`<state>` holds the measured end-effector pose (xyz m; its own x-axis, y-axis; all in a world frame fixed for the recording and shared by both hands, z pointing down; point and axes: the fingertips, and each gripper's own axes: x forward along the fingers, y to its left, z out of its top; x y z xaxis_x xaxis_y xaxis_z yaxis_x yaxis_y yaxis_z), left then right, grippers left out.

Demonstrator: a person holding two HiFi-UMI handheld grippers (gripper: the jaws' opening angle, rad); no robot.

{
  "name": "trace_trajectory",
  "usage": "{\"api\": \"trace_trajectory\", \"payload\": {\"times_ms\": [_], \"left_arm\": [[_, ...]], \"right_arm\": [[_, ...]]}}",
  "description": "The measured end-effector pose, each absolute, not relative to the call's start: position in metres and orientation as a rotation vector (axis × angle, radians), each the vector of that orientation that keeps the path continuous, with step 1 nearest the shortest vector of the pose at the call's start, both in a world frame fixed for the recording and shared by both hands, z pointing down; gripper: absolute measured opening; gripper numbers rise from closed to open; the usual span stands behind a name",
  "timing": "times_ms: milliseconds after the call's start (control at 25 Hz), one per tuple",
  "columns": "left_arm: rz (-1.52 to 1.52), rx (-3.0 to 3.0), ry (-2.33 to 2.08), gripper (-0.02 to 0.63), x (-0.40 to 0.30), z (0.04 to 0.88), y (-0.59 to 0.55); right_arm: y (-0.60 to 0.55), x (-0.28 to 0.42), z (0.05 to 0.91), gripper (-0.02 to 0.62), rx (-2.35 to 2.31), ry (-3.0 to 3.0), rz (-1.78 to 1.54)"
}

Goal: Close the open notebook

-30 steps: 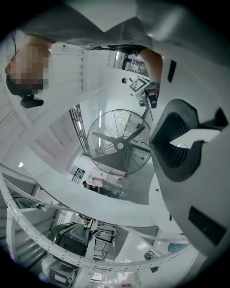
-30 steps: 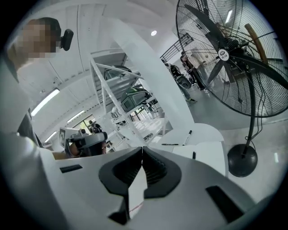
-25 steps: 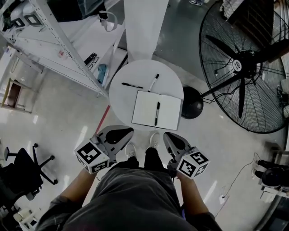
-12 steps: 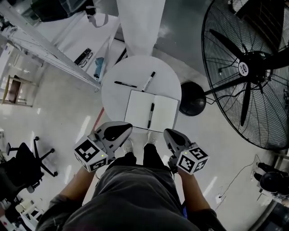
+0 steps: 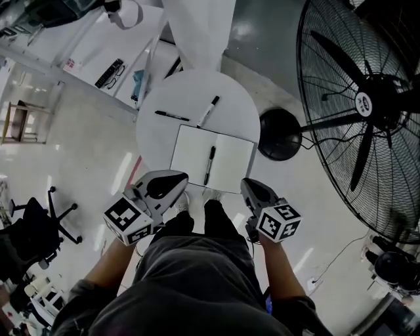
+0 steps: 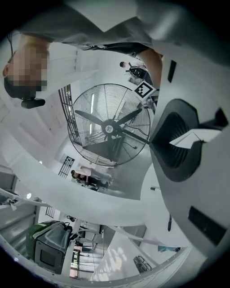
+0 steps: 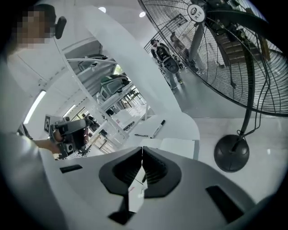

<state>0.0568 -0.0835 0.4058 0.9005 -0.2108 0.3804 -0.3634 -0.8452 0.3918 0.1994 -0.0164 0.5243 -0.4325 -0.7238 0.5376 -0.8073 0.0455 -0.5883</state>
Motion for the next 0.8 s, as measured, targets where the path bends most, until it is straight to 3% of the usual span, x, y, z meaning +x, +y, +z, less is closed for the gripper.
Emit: {"api": "trace_trajectory", "payload": {"times_ms": [800], "left_arm": [[0.607, 2.478, -0.43, 0.014, 0.088, 0.464, -0.092]], "right_arm": [[-0.012, 0.247, 0.655, 0.023, 1.634, -1.918, 1.56]]}}
